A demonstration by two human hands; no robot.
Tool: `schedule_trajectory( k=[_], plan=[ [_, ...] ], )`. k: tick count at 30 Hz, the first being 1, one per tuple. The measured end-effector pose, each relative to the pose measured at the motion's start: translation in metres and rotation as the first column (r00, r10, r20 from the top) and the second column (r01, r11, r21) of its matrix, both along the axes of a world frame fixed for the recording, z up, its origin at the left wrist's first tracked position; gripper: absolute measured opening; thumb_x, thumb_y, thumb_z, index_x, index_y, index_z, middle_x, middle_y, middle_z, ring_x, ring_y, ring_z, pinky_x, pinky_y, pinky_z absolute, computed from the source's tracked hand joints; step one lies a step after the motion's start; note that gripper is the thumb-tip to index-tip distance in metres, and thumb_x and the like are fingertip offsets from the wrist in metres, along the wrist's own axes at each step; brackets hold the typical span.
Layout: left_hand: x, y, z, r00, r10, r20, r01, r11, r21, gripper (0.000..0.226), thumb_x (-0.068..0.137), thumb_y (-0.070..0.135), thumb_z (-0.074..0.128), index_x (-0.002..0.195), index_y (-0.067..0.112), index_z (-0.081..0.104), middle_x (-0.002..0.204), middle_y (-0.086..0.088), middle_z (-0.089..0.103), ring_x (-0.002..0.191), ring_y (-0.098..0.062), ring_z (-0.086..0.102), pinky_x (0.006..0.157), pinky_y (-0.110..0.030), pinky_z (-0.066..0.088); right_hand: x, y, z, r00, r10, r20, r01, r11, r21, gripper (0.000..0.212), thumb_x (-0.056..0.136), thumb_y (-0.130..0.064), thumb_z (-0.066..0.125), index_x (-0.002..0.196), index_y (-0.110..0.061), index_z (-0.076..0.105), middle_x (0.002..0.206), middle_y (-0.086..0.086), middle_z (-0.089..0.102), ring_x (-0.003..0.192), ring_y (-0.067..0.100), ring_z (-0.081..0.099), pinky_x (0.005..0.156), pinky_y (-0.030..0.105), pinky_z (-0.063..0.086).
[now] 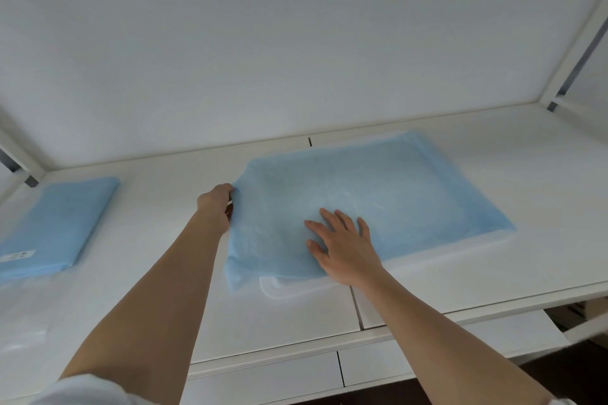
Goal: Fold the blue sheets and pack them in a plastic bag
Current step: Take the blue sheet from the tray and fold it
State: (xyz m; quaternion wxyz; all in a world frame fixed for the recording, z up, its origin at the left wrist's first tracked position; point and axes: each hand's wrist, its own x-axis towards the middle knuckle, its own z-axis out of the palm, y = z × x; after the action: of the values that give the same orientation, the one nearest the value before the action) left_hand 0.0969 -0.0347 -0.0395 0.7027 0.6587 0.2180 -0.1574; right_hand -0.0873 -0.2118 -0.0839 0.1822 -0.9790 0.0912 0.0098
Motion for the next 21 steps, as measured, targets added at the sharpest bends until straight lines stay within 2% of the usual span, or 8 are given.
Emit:
schedule_trajectory(
  k=[3,5,7,10,14,18,21],
  plan=[
    [0.003,0.005,0.007,0.998,0.051,0.028,-0.05,0.998,-0.04,0.007,0.083,0.011,0.057,0.076,0.011,0.055,0.069,-0.003,0.048,0.06,-0.019,0.045,0.06,-0.03,0.044,0.0,0.0,0.0,1.0,0.0,-0.001,0.0,1.0,-0.004,0.047,0.098,-0.051,0.026,0.145,-0.043,0.025,0.16,-0.009,0.008,0.147,0.017,0.001,0.118,0.05,-0.003],
    [0.005,0.01,0.009,0.998,0.041,0.042,-0.036,0.994,-0.106,0.001,0.083,0.011,0.058,0.082,0.011,0.057,0.076,-0.007,0.051,0.063,-0.02,0.048,0.063,-0.031,0.046,-0.001,0.0,0.001,1.0,0.006,-0.007,-0.006,1.0,-0.007,0.047,0.099,-0.051,0.026,0.145,-0.042,0.024,0.16,-0.009,0.007,0.148,0.017,0.0,0.118,0.05,-0.003],
    [0.008,0.011,0.01,0.997,-0.011,0.075,0.023,0.988,-0.154,0.013,0.084,0.003,0.056,0.096,0.009,0.054,0.091,-0.013,0.053,0.068,-0.023,0.052,0.06,-0.03,0.05,-0.001,0.0,0.001,1.0,0.009,-0.008,-0.009,1.0,-0.007,0.048,0.099,-0.05,0.026,0.145,-0.042,0.023,0.16,-0.009,0.007,0.148,0.017,-0.001,0.118,0.05,-0.004],
    [0.006,0.007,0.014,0.992,-0.084,0.096,0.098,0.983,-0.155,0.039,0.088,-0.009,0.042,0.116,0.017,0.042,0.096,-0.013,0.051,0.067,-0.022,0.053,0.061,-0.032,0.05,-0.001,0.001,0.001,1.0,0.005,-0.004,-0.005,1.0,0.0,0.048,0.098,-0.05,0.027,0.145,-0.042,0.024,0.16,-0.009,0.007,0.148,0.017,0.0,0.118,0.05,-0.004],
    [0.013,0.003,0.013,0.977,-0.198,0.084,0.205,0.975,-0.084,0.067,0.084,-0.018,0.031,0.135,0.023,0.043,0.107,-0.011,0.053,0.076,-0.021,0.048,0.074,-0.033,0.051,-0.001,0.0,0.002,1.0,0.003,-0.001,-0.003,1.0,-0.004,0.047,0.099,-0.05,0.027,0.145,-0.042,0.024,0.16,-0.008,0.008,0.148,0.017,0.0,0.118,0.05,-0.004],
    [0.014,-0.001,0.013,0.963,-0.244,0.115,0.237,0.969,0.071,0.064,0.087,-0.02,0.031,0.143,0.01,0.039,0.115,-0.01,0.054,0.074,-0.018,0.052,0.072,-0.027,0.045,-0.001,0.0,0.002,1.0,0.0,0.008,0.0,1.0,0.001,0.047,0.098,-0.05,0.027,0.145,-0.041,0.026,0.16,-0.008,0.009,0.148,0.017,0.0,0.118,0.05,-0.004],
    [0.013,0.0,0.013,0.942,-0.289,0.168,0.244,0.938,0.246,0.066,0.088,-0.015,0.035,0.148,0.011,0.03,0.126,-0.014,0.054,0.087,-0.024,0.055,0.066,-0.026,0.047,-0.001,0.0,0.001,1.0,-0.001,0.009,0.001,1.0,0.002,0.048,0.098,-0.051,0.027,0.145,-0.042,0.026,0.16,-0.008,0.009,0.148,0.017,0.0,0.118,0.05,-0.004]
  ],
)
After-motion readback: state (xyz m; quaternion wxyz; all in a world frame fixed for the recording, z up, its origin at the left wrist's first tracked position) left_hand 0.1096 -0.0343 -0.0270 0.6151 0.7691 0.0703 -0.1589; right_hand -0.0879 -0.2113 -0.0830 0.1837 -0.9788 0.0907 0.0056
